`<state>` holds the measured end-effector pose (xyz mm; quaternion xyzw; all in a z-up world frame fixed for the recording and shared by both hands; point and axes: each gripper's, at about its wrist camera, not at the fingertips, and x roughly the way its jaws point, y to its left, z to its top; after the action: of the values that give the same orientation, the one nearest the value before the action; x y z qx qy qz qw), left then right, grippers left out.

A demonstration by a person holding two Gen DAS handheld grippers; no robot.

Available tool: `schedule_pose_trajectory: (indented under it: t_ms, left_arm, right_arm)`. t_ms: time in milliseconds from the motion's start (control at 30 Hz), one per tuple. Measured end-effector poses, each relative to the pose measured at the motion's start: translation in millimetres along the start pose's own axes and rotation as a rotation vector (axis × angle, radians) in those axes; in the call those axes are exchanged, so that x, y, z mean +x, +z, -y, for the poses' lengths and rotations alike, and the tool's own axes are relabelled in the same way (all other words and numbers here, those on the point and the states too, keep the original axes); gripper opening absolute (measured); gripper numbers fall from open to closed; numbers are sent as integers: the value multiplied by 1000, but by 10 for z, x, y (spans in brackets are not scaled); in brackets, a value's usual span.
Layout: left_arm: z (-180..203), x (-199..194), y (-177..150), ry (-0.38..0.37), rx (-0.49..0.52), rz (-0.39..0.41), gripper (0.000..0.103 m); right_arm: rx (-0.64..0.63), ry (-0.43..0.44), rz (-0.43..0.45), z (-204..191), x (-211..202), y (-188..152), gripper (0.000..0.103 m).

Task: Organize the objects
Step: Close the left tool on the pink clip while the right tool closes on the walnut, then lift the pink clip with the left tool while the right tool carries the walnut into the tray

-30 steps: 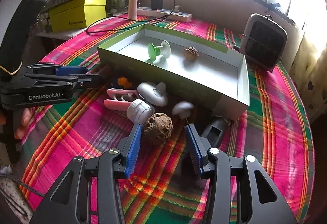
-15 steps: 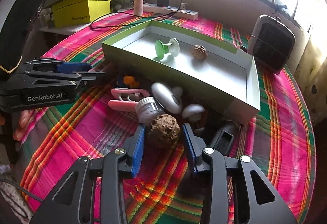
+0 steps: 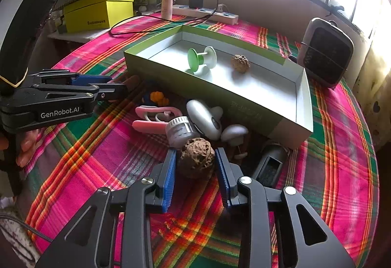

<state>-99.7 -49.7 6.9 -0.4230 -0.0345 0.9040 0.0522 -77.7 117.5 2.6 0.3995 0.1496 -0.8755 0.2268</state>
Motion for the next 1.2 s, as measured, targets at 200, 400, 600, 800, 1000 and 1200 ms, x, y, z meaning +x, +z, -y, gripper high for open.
schedule_pose_trajectory:
  t_ms: [200, 400, 600, 800, 1000, 1200]
  left_arm:
    - [-16, 1, -2, 4, -8, 0, 20]
    - [-18, 1, -2, 5, -7, -1, 20]
    - [-26, -6, -5, 3, -10, -1, 20]
    - [-31, -16, -10, -3, -14, -1, 20]
    - [-26, -36, -28, -9, -11, 4, 20]
    - [1, -87, -29, -12, -10, 15, 20]
  right_arm:
    - [0, 3, 0, -7, -3, -1, 33]
    - [4, 5, 3, -17, -12, -3, 33]
    - [8, 10, 5, -17, -26, -7, 33]
    - [15, 17, 9, -5, -39, -15, 33]
    - [22, 22, 15, -1, -53, -25, 32]
    - [28, 29, 26, 6, -92, -26, 32]
